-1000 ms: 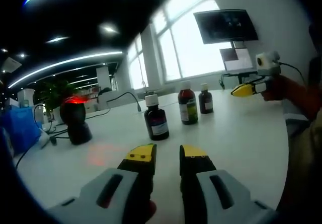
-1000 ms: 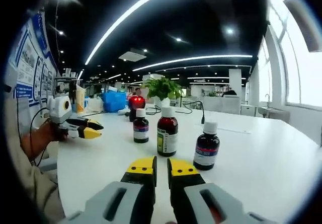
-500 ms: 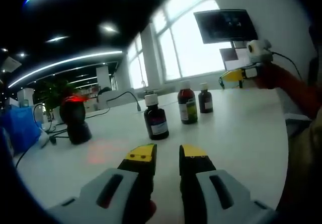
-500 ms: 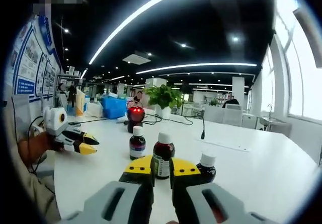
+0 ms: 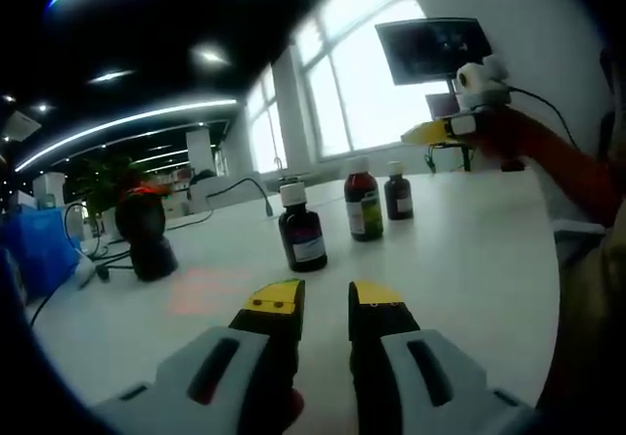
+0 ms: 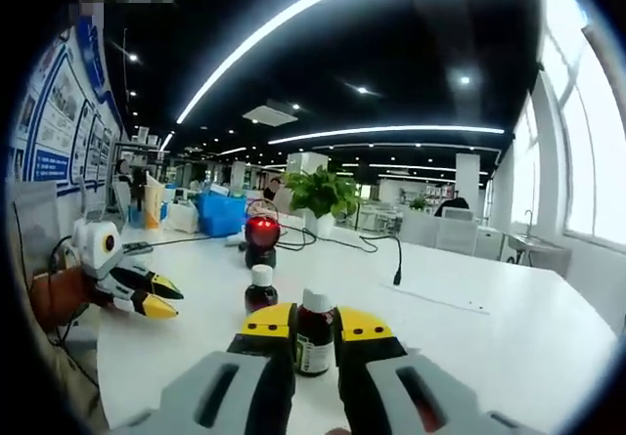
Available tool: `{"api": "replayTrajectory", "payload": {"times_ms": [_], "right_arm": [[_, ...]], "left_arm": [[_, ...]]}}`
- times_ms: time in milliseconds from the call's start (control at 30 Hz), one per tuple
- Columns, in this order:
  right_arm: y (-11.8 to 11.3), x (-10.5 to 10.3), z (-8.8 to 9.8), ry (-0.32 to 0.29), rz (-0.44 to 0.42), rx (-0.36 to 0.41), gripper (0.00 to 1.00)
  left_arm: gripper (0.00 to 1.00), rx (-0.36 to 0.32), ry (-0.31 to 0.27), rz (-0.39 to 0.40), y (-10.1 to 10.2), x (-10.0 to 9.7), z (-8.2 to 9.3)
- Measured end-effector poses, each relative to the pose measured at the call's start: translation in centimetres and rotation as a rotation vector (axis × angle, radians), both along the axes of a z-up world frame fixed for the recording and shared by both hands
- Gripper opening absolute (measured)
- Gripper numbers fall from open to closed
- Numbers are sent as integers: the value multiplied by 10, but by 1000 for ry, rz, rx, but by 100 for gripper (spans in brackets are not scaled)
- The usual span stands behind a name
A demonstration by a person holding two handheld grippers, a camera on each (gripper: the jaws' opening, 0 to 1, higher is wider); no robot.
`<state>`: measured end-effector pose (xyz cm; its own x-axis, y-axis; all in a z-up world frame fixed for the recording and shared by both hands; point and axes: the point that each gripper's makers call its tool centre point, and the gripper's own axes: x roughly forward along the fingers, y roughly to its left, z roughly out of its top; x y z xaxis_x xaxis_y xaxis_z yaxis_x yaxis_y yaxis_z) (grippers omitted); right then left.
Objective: Rotate the medicine bottle to make it face forward pick up the medicine bottle inspect the drug traceability code place the medicine on the table
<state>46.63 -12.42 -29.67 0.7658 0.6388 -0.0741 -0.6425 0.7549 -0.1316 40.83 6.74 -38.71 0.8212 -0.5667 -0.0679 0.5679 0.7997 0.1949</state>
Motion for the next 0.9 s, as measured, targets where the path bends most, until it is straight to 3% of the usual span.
{"api": "replayTrajectory", "payload": {"times_ms": [900], "right_arm": [[39,44,-12,99,36,-10,21]], "left_arm": [[10,0,0,-6,-2,-2,0]]}}
